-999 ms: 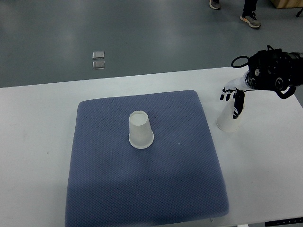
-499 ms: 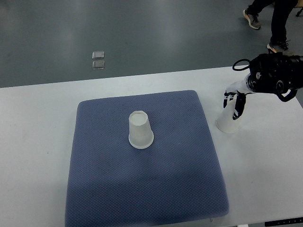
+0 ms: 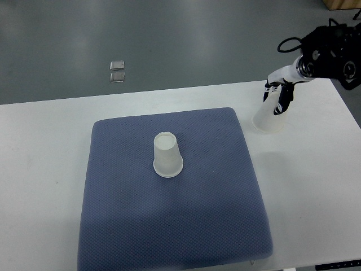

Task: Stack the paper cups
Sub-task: 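Carry the held cup with the right hand over the cup on the pad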

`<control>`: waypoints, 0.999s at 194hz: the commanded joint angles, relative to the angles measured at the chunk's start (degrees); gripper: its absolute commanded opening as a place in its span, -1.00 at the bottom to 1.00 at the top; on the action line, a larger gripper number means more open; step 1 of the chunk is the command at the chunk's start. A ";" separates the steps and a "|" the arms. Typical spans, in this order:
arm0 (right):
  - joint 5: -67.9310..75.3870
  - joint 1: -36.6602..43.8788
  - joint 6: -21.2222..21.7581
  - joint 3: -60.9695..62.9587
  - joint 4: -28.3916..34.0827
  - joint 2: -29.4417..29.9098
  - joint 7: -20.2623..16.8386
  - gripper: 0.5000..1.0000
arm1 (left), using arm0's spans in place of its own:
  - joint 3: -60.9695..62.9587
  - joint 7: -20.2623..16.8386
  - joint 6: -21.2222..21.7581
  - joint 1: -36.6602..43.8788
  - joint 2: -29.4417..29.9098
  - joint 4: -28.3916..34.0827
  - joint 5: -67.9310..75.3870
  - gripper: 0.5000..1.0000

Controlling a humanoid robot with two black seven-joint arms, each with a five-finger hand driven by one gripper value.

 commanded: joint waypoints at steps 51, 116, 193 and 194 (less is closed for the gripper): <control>-0.09 28.73 18.74 4.17 4.71 -8.55 0.92 -0.48 | 0.08 0.00 0.01 0.00 0.00 0.00 0.00 1.00; 0.43 30.14 18.10 8.30 7.44 -2.75 0.75 -0.48 | 0.08 0.00 0.01 0.00 0.00 0.00 0.00 1.00; 5.62 25.39 11.86 14.98 7.08 14.22 0.48 -0.47 | -0.09 0.00 0.01 0.00 0.00 0.09 0.00 1.00; 5.62 25.13 11.69 14.98 7.08 14.48 0.40 -0.47 | -0.09 0.00 0.01 0.00 0.00 0.00 0.00 1.00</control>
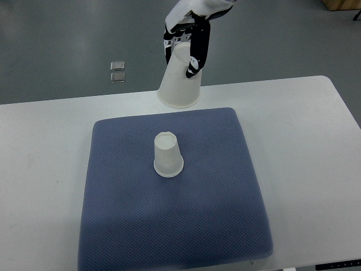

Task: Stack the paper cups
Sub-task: 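Carry the held cup with the right hand over the cup on the pad, then lower the held cup onto the cup on the pad with the right hand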

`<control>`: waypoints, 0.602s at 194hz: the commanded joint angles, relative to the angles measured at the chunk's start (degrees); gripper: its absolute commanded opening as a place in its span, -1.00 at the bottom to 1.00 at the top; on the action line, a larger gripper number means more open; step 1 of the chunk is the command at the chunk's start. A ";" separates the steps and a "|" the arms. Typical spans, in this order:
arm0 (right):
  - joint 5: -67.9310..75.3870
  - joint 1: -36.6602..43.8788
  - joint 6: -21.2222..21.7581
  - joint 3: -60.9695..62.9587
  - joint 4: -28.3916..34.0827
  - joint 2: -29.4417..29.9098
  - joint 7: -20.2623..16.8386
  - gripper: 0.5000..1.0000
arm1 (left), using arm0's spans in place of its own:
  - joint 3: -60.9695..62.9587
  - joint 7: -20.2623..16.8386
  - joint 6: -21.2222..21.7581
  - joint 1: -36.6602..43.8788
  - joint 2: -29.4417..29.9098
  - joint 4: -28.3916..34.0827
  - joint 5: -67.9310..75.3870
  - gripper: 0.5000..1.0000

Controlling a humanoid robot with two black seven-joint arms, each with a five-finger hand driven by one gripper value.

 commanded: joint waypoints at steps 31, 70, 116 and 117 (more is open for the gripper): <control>0.37 -4.69 -4.71 0.06 -0.05 3.90 -0.08 -0.47 | 0.00 0.00 0.01 0.00 0.00 -0.15 0.00 1.00; 0.37 -6.00 -6.56 0.06 -0.05 3.90 -0.08 -0.44 | 0.00 0.00 0.01 0.00 0.00 -0.07 0.00 1.00; 0.46 -8.11 -8.49 -0.03 0.39 3.90 -0.26 -0.43 | 0.00 0.00 0.01 0.00 0.00 -0.07 0.00 1.00; 0.46 -8.20 -8.58 -0.03 0.39 3.90 -0.26 -0.43 | 0.00 0.00 0.01 0.00 0.00 -0.07 0.00 1.00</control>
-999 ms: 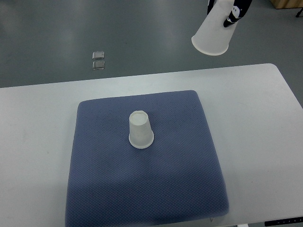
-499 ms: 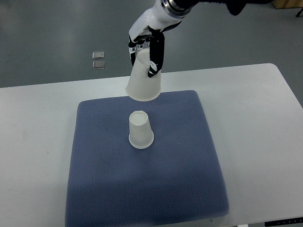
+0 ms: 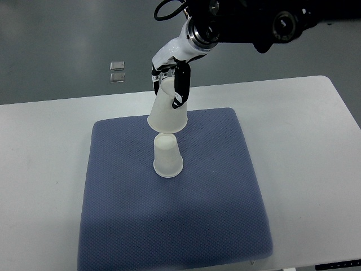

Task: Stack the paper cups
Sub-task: 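Lower the held cup onto the cup on the pad with the right hand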

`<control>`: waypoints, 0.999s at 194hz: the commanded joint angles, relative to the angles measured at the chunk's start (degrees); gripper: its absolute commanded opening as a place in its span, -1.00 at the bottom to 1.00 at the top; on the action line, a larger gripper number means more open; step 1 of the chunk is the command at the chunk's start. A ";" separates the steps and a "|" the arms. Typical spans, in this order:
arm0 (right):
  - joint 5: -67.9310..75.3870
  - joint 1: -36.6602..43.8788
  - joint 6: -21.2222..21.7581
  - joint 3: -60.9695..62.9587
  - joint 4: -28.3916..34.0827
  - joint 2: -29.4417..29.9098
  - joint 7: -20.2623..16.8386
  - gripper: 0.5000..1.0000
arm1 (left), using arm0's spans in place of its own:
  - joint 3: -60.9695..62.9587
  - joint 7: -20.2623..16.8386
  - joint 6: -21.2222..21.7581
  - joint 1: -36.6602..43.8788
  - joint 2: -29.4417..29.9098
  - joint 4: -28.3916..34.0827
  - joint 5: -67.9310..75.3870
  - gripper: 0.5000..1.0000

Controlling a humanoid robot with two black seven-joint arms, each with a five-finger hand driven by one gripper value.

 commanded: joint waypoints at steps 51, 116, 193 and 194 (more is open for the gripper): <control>0.21 -2.82 -2.38 -0.03 0.26 0.00 -0.17 -0.41 | -0.01 -0.06 -0.01 0.00 0.00 0.00 0.00 1.00; 0.30 -3.69 -2.64 0.14 3.25 0.00 -0.17 -0.30 | -0.01 -0.06 -0.01 0.00 0.00 0.00 0.00 1.00; 2.85 -3.87 -4.84 0.14 3.08 0.00 -0.17 -0.30 | 0.08 -0.06 -0.01 0.00 0.00 0.00 0.00 1.00; 2.85 -3.87 -4.84 0.14 3.08 0.00 -0.17 -0.30 | 0.08 -0.06 -0.01 0.00 0.00 0.00 0.00 1.00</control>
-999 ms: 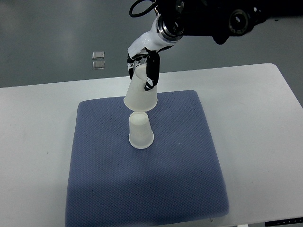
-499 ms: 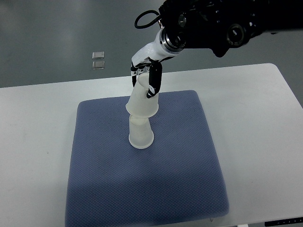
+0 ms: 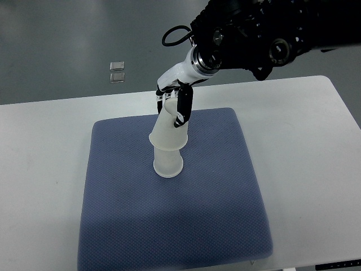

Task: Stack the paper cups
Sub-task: 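Lower the held cup onto the cup on the pad with the right hand, then open the right hand fingers to release the stacked cup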

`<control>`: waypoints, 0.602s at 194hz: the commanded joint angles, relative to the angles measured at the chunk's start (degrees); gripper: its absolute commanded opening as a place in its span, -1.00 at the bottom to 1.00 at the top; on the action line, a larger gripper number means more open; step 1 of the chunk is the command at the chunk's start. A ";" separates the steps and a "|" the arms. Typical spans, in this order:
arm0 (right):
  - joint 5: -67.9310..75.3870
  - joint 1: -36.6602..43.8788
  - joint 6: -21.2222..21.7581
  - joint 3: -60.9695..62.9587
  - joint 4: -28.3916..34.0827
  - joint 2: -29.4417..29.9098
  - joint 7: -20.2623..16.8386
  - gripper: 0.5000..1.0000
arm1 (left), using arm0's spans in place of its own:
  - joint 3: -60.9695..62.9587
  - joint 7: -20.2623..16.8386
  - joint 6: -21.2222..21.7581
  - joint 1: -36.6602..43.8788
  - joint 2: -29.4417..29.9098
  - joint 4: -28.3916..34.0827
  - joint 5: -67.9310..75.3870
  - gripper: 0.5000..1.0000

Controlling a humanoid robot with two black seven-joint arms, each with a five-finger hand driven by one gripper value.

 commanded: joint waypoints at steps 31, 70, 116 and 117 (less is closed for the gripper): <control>1.04 -0.54 -0.63 0.00 -0.55 0.00 0.01 -0.29 | -0.06 0.00 0.01 0.00 0.00 -0.01 0.00 1.00; 1.12 -1.42 -1.25 0.00 -1.08 0.00 0.01 -0.27 | -0.06 0.00 0.01 0.00 0.00 0.08 0.00 1.00; 1.12 -2.48 -1.69 0.00 -1.08 0.00 -0.08 -0.09 | -0.06 0.00 0.01 0.00 0.00 -0.01 0.00 1.00; 1.12 -2.48 -1.69 0.09 -1.08 0.00 0.01 -0.06 | -0.06 0.00 0.01 0.00 0.00 0.08 0.00 1.00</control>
